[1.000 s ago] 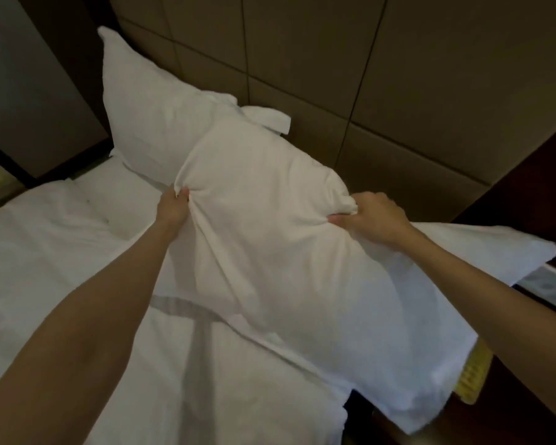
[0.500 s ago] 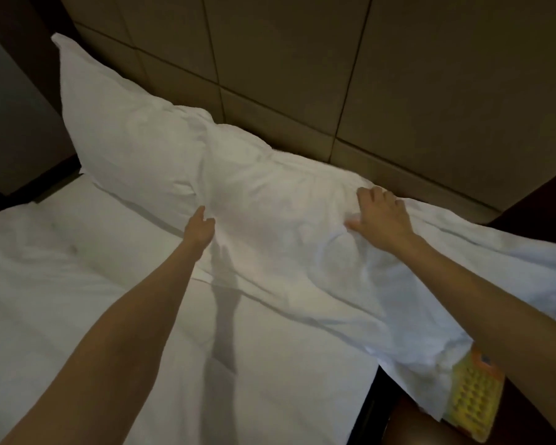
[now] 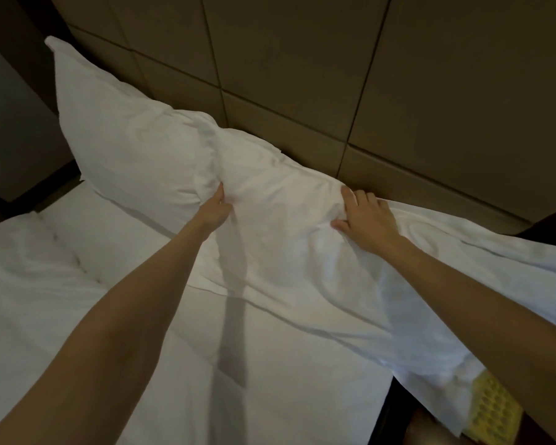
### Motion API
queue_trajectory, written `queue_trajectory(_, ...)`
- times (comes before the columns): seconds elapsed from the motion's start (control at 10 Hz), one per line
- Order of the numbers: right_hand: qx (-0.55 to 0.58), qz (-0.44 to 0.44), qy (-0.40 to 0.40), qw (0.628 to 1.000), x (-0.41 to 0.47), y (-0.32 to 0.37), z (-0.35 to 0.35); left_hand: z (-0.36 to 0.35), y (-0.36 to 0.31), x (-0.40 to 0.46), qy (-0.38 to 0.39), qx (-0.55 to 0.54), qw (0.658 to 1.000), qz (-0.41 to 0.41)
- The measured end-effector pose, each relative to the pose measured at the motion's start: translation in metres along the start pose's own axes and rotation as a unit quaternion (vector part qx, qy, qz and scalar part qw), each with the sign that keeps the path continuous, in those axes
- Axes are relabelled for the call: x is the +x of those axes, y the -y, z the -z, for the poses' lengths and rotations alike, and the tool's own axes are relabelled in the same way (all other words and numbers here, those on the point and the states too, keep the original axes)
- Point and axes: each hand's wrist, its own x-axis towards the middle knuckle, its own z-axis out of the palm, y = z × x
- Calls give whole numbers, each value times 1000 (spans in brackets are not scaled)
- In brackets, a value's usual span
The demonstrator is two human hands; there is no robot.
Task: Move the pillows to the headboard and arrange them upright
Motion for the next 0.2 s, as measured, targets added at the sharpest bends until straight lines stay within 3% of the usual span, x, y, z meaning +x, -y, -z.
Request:
queue_trajectory(0.1,38,-10,18,999,-1,6,9,9,-1,-8,11,10,1000,-3)
queue_trajectory(0.2,76,-5,7,997,-1,11,22,14,2,-17,-55,-22,998,9)
